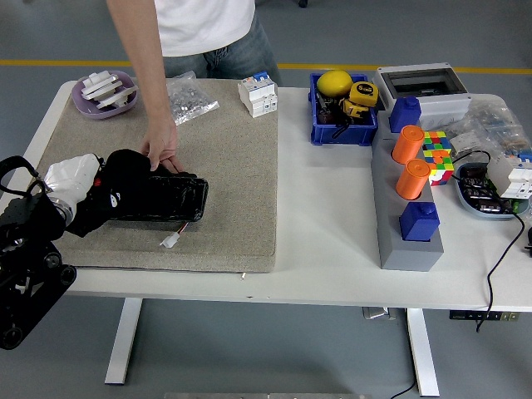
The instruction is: Pick the rag up,wipe the panel,place it on the desk
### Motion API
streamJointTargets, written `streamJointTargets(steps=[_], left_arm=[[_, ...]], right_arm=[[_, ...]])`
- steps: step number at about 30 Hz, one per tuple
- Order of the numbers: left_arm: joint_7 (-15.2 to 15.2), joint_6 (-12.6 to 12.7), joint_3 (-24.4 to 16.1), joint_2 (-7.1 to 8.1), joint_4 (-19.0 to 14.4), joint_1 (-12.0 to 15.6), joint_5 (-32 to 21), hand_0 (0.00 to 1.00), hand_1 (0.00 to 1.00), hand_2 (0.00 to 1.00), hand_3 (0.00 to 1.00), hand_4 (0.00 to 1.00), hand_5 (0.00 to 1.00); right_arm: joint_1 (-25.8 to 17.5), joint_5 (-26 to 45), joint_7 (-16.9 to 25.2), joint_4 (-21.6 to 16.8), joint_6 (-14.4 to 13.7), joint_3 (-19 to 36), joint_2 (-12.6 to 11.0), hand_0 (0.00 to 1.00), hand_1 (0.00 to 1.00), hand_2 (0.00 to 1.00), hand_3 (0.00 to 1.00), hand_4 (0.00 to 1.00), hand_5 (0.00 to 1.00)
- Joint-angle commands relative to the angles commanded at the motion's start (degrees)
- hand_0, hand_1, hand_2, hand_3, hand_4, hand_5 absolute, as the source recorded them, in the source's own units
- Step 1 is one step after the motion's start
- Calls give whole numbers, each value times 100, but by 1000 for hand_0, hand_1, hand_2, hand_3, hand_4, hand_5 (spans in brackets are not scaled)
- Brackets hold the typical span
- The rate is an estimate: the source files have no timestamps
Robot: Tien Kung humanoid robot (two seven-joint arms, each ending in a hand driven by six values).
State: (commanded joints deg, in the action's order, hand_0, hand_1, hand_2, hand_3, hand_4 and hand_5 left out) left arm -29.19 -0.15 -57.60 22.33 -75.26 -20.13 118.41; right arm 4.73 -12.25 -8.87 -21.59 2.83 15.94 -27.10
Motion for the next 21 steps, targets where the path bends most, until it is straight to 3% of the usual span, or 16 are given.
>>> streamJointTargets(steps=[11,21], left_arm=[[-103,-58,680,-304,-303,-243,-92,234,265,531,463,120,2],[-221,-129,1084,-433,-564,-326,-129,236,266,532,465,126,2]], right_arm=[[11,9,-1,2,6,-5,5,763,648,690,731,998,646],[-3,64,-13,12,35,-26,1,762,647,690,731,998,647]])
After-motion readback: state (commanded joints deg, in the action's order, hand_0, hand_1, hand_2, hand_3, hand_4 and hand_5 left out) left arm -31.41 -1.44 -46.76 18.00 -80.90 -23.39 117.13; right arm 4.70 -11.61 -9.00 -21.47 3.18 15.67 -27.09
